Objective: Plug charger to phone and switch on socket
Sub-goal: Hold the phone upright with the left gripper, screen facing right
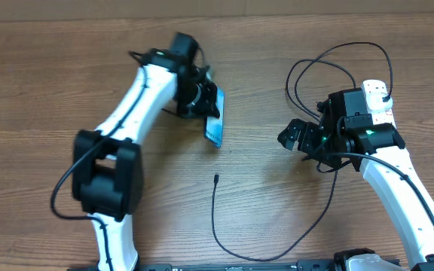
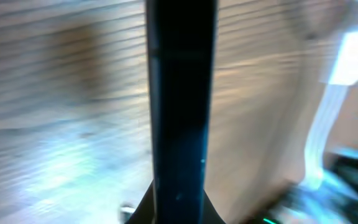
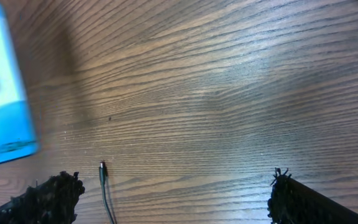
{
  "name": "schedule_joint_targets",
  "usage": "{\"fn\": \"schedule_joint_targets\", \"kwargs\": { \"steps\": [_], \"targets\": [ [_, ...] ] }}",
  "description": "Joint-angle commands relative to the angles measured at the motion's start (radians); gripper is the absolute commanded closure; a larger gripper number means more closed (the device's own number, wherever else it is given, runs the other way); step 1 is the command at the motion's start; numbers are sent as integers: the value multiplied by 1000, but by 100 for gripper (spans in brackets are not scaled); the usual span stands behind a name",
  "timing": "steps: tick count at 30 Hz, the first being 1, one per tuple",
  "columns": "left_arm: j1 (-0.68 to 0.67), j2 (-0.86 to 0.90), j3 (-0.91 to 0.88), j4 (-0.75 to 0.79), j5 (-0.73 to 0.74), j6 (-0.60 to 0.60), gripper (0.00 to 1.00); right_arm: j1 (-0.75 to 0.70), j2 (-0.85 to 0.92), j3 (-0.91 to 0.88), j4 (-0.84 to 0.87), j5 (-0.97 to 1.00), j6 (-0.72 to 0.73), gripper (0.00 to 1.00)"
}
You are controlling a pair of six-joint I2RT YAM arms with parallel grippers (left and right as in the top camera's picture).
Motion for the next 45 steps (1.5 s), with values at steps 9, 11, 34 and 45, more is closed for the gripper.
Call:
{"fn": "schedule_joint_targets", "kwargs": {
  "steps": [9,11,34,45],
  "targets": [
    [61,-46,32,-20,459,35,96,-3,3,8,3,6,-7,0],
    [59,-46,32,-23,458,50,96,-3,3,8,3,6,-7,0],
    [57,-46,32,-38,462,69,96,-3,3,8,10,6,1,0],
    [92,-46,32,-43,478,68,96,-3,3,8,6,-122,1,0]
  ]
}}
